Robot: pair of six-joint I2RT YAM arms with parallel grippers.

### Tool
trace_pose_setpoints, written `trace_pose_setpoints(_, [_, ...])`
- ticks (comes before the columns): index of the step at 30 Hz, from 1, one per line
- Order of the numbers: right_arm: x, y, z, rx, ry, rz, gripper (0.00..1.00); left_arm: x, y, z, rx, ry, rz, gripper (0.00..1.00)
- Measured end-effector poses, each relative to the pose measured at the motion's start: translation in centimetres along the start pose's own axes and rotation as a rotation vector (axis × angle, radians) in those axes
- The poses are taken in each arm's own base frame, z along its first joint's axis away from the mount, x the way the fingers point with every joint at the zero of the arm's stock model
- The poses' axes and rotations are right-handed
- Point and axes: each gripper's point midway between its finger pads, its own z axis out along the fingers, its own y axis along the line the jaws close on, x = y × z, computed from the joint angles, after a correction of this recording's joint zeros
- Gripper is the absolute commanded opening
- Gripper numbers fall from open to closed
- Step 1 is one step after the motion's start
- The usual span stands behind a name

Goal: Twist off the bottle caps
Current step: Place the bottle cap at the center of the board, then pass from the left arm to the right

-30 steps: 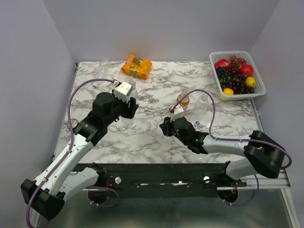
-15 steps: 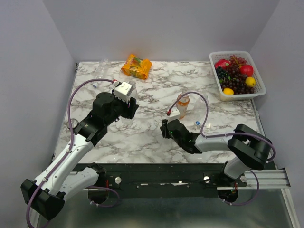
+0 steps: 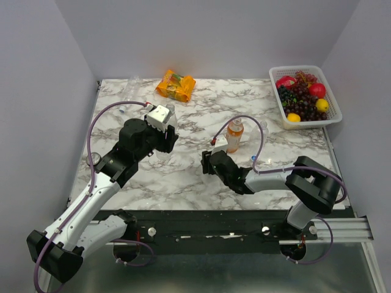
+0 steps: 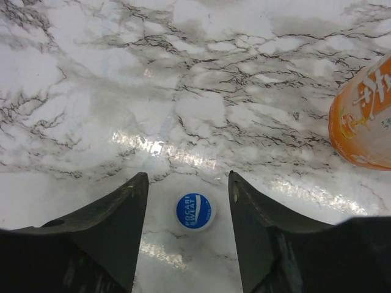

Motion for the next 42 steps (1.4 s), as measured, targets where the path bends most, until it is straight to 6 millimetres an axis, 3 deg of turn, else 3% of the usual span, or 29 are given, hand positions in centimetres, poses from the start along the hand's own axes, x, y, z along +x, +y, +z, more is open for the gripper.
trace_pose_setpoints(6, [-0.7, 0.4, -0.2, -0.022, -0.01, -0.002, 0.65, 0.0, -0.2, 0.0, 0.011, 0.001, 0.0, 0.3])
trace_pose_setpoints(10, [-2.9, 1.9, -2.2, -0.128, -0.039, -0.013, 0.65, 0.0, -0.6, 0.0, 0.034, 0.002, 0.001, 0.3])
trace_pose_setpoints(18, [-11.1, 5.7, -9.8, -0.403, -0.108, -0.034, 0.64, 0.1, -1.9, 0.0, 0.113, 0.002, 0.005, 0.3])
trace_pose_setpoints(24, [-17.4, 7.0, -15.0, -0.514, -0.132, -0.056, 0.64, 0.0, -3.6, -0.2, 0.204, -0.005, 0.024, 0.3])
trace_pose_setpoints(29, [-21.3, 6.6, -17.5, -0.612, -0.132, -0.047, 0.68, 0.4, -6.1, -0.3, 0.299, 0.001, 0.074, 0.3])
trace_pose_setpoints(33, [-22.7, 6.2, -18.5, -0.667, -0.122, -0.039, 0.7, 1.2, -8.2, -0.2, 0.374, 0.023, 0.123, 0.3])
trace_pose_setpoints(38, [-23.4, 7.3, -19.9, -0.75, -0.108, -0.05, 0.7, 2.7, -10.5, -0.1, 0.468, 0.071, 0.16, 0.3])
trace_pose_setpoints(42, [-23.3, 7.9, -19.7, -0.778, -0.087, -0.055, 0.69, 3.9, -12.0, -0.4, 0.534, 0.11, 0.181, 0.3])
